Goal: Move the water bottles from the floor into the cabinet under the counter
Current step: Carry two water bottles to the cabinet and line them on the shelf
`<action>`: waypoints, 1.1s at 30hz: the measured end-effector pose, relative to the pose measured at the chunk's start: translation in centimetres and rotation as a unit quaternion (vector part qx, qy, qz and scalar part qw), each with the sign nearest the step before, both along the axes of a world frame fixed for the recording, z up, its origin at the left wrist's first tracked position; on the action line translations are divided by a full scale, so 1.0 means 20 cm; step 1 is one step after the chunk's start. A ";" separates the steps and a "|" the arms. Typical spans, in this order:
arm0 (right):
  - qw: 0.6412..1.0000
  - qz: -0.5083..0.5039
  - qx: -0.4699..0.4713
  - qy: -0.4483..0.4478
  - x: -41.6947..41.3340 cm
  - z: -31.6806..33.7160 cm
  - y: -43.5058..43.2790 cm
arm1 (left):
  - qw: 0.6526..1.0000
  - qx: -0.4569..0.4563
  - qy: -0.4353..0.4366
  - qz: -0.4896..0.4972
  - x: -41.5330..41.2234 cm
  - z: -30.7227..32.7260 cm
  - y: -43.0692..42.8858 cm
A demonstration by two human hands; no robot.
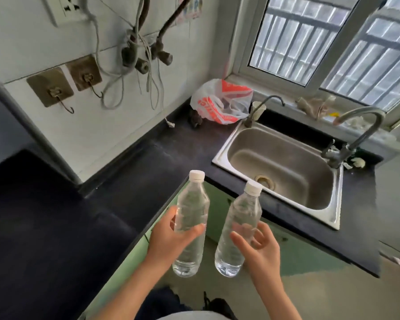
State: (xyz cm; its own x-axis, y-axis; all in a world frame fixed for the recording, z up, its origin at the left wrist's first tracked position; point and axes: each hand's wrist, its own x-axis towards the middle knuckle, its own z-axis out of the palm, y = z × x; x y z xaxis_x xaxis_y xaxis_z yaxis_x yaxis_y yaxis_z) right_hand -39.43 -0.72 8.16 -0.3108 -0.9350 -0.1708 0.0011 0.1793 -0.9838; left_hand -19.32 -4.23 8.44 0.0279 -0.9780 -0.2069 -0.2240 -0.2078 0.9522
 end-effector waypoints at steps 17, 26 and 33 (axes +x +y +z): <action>0.903 0.430 -0.023 0.006 -0.16 0.11 -0.65 | 0.907 -0.030 -0.036 0.419 -0.42 0.17 0.20; 0.746 0.665 -0.031 0.005 0.01 0.16 -0.21 | 0.747 -0.021 -0.032 0.664 -0.80 0.24 0.93; 0.601 0.798 -0.040 -0.003 0.18 0.18 0.51 | 0.587 -0.008 -0.059 0.807 -0.98 0.20 1.65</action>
State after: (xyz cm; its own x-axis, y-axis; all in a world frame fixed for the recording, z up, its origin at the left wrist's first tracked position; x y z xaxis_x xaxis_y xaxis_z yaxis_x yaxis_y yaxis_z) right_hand -35.92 9.49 11.71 0.9936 -0.0470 -0.1028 -0.1068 -0.0915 -0.9901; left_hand -38.85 28.83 12.42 0.9346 0.3410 -0.1013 0.1877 -0.2307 0.9548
